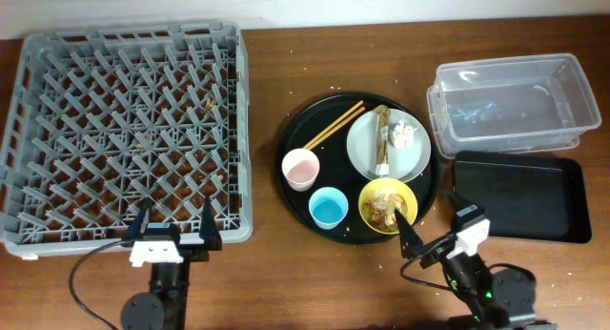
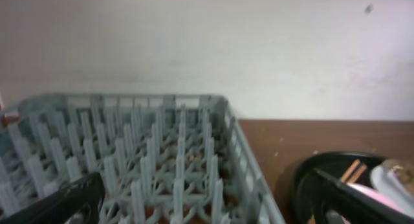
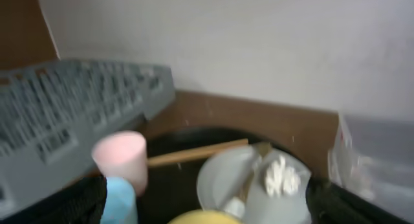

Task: Sort waste into correct bins and load items into the dishwasher rack

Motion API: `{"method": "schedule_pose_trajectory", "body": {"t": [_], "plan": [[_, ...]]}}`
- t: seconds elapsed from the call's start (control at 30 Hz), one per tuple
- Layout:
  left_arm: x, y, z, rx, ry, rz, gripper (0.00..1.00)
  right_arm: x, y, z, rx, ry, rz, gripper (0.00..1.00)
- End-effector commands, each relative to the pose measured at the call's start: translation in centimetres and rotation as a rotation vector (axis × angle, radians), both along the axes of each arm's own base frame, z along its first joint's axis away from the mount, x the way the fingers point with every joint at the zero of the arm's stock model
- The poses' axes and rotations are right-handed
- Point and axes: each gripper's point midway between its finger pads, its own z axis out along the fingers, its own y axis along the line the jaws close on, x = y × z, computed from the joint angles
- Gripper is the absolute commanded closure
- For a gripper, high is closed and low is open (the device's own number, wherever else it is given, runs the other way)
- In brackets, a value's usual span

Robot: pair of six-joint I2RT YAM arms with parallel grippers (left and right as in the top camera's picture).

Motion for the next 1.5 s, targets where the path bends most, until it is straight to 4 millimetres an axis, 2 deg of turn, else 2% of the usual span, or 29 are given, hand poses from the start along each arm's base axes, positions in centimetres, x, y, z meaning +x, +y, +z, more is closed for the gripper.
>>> {"method": "schedule_pose_trajectory", "body": {"t": [0.0,0.07,0.13,0.23,0.3,0.37,0.4,0.47,0.5,0.53,0.57,0.67,0.77,0.8,0.83,0.9,0.97,1.0,1.03,1.1,1.13,1.17,1.2,1.27,1.3,1.33,1.37,1.4,1.47], "plan": [[-0.7,-1.3,2.8,0.027,0.103,-0.083,0.01,-0.9,0.3,4.4,-0.003,0.050,0.024,0.02],[0.1,-1.7,5.0,0.032,0.184,-0.098,0.01,-0.5,0.4,5.5,-0.013,0.197,0.027,0.01],[1.4,-3.6,7.7,0.029,0.291,-0.201,0.01,1.0,0.6,6.8,-0.027,0.385,0.027,0.02],[3.8,-4.6,9.9,0.022,0.510,-0.247,0.01,4.7,0.9,6.9,-0.045,0.655,0.027,0.02],[5.1,-4.8,10.9,0.020,0.570,-0.248,0.01,7.5,1.3,6.8,-0.048,0.751,0.037,0.02],[6.2,-5.4,12.1,0.012,0.572,-0.275,0.01,9.6,3.1,6.5,0.040,0.836,0.109,0.02],[5.8,-6.7,11.8,-0.011,0.593,-0.352,0.01,12.0,3.5,5.6,0.046,0.839,0.125,0.02],[5.7,-6.9,11.7,-0.016,0.600,-0.368,0.01,14.8,2.5,2.5,0.030,0.885,0.036,0.12],[5.6,-6.9,11.3,-0.016,0.617,-0.367,0.01,16.2,1.7,-0.3,0.022,0.952,-0.036,0.20],[5.5,-6.9,10.9,-0.018,0.635,-0.367,0.01,17.2,1.2,-2.8,0.002,0.997,-0.068,0.33],[5.6,-6.9,10.4,-0.019,0.655,-0.366,0.01,18.1,1.3,-5.3,-0.005,1.040,-0.070,0.53],[5.9,-6.9,8.7,-0.025,0.727,-0.364,0.01,19.5,1.1,-11.6,-0.030,1.151,-0.113,0.53],[6.4,-7.0,7.6,-0.028,0.769,-0.363,0.01,19.2,2.0,-17.3,-0.045,1.270,-0.107,0.53],[6.5,-7.0,7.4,-0.028,0.776,-0.363,0.01,18.9,2.5,-18.1,-0.057,1.288,-0.096,0.68],[6.6,-7.0,7.2,-0.029,0.782,-0.362,0.01,19.0,3.5,-18.0,-0.067,1.274,-0.077,0.96],[6.6,-7.0,7.2,-0.029,0.783,-0.362,0.01,20.0,3.5,-14.6,-0.024,1.217,-0.092,0.96],[6.6,-7.0,7.2,-0.029,0.782,-0.362,0.01,21.2,2.1,-9.3,0.079,1.146,-0.158,0.96],[6.7,-7.0,7.2,-0.029,0.779,-0.363,0.01,22.0,0.3,-5.5,0.172,1.085,-0.218,0.96],[6.7,-7.0,7.2,-0.029,0.778,-0.363,0.01,22.4,-1.1,-2.9,0.241,1.038,-0.258,0.96],[6.7,-7.0,7.2,-0.029,0.778,-0.363,0.01,22.9,-6.8,2.0,0.428,0.922,-0.399,0.96],[6.7,-7.0,7.2,-0.029,0.778,-0.363,0.01,23.4,-10.4,2.9,0.474,0.863,-0.485,0.96],[6.7,-7.0,7.2,-0.029,0.778,-0.363,0.01,23.5,-14.8,2.1,0.547,0.844,-0.652,0.96],[6.7,-7.0,7.2,-0.029,0.778,-0.363,0.01,23.7,-17.4,1.2,0.584,0.834,-0.747,0.96],[6.7,-7.0,7.2,-0.028,0.778,-0.362,0.01,25.0,-20.0,-1.7,0.613,0.844,-0.802,0.96],[6.7,-7.0,7.2,-0.028,0.778,-0.360,0.01,25.5,-20.2,-3.1,0.612,0.861,-0.808,0.96],[6.7,-7.0,7.2,-0.028,0.778,-0.360,0.01,26.2,-20.1,-4.8,0.591,0.885,-0.790,0.83],[6.7,-7.0,7.2,-0.028,0.778,-0.360,0.01,27.2,-18.3,-4.7,0.487,0.873,-0.613,0.54],[6.7,-7.0,7.2,-0.028,0.779,-0.360,0.01,27.3,-17.2,-3.4,0.425,0.847,-0.511,0.44],[6.7,-7.0,7.2,-0.028,0.779,-0.360,0.01,25.7,-13.7,0.5,0.378,0.816,-0.297,0.42]]}}
